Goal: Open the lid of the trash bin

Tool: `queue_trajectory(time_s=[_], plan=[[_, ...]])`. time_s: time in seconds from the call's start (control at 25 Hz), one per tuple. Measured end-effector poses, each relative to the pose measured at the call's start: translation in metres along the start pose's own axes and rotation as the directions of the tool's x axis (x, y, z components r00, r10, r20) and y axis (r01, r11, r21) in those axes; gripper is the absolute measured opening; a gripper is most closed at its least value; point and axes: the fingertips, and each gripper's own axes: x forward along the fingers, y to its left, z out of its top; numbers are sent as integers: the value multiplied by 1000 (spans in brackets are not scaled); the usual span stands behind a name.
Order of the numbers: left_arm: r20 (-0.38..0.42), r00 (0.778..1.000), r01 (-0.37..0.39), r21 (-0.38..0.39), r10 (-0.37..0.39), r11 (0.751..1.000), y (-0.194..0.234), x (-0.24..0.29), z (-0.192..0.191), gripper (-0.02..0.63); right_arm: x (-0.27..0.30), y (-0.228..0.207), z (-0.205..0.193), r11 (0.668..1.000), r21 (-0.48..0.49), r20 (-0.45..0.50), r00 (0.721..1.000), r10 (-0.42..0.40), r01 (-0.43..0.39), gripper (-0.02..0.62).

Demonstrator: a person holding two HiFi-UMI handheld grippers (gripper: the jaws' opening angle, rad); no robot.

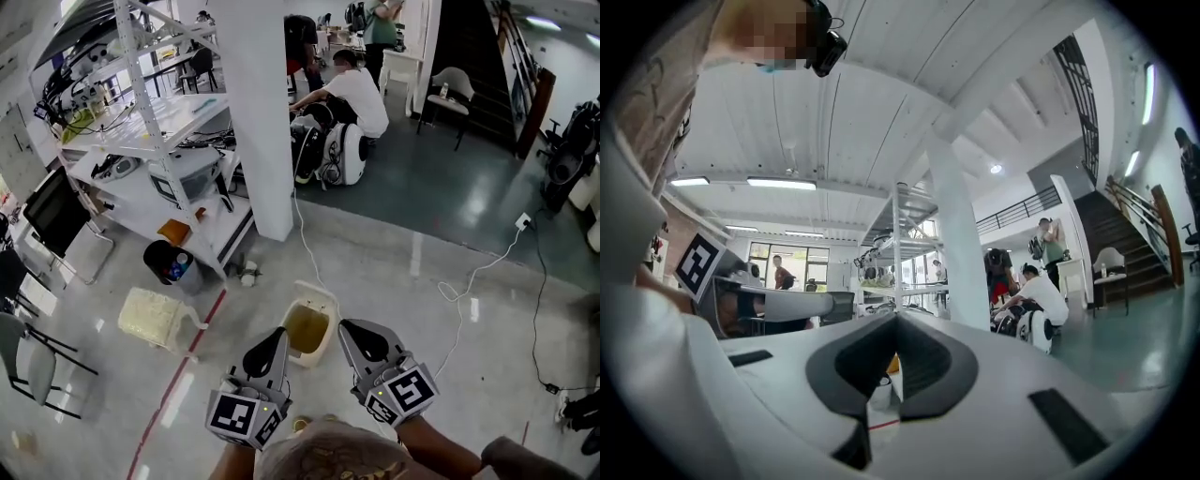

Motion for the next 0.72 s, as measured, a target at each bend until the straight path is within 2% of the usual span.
queue_trajectory(time_s=[0.28, 0.52, 0.72], plan=[[-40, 999, 8, -2, -8, 1000, -2, -1, -6, -3, -1, -2, 2, 1000, -4, 20, 1000, -22, 22, 28], [-9, 1000, -9, -8, 9, 1000, 1, 2, -6, -3, -3, -8, 1, 1000, -6, 13, 1000, -27, 27, 28], [-21, 999, -30, -15, 29, 999, 6, 2, -10, -3, -4, -13, 0, 1000, 1, 12, 999, -30, 30, 28]])
